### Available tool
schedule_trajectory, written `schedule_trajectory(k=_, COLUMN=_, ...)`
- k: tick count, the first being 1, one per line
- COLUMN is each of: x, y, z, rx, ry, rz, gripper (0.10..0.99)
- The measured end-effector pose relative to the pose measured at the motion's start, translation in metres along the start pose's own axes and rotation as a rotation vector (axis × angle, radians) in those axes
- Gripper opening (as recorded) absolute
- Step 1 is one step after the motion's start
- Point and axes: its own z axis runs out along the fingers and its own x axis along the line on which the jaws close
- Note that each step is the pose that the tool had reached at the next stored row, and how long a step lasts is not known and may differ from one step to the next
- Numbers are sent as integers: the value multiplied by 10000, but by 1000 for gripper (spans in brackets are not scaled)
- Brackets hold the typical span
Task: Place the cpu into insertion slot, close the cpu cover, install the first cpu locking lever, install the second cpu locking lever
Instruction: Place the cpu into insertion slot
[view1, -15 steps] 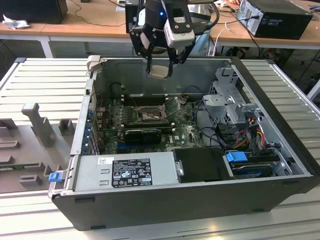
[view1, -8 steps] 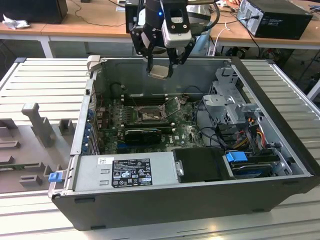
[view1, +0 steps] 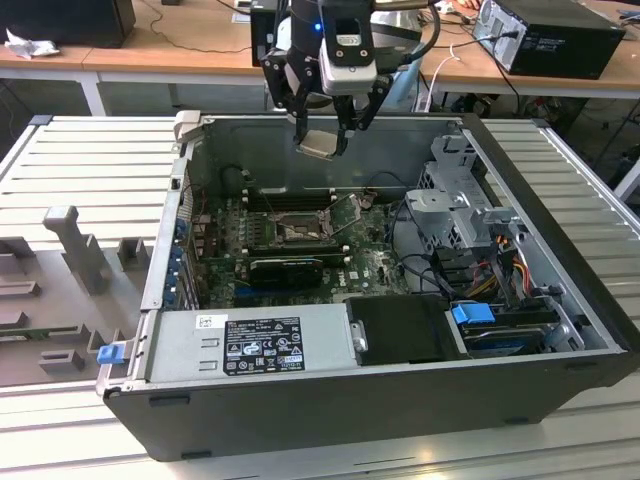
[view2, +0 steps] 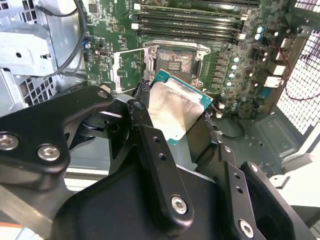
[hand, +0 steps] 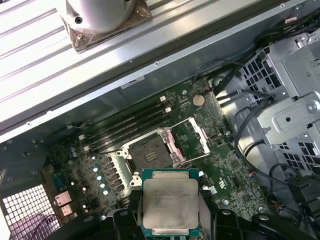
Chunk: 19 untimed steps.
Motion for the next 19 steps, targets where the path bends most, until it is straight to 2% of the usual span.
schedule_trajectory(k=11, x=0, y=0, z=1, rx=-24, ry=-114, rz=1302, gripper=537)
schedule_trajectory(k=19, x=0, y=0, z=3, rx=-35, ry=-164, rz=1869, gripper=537)
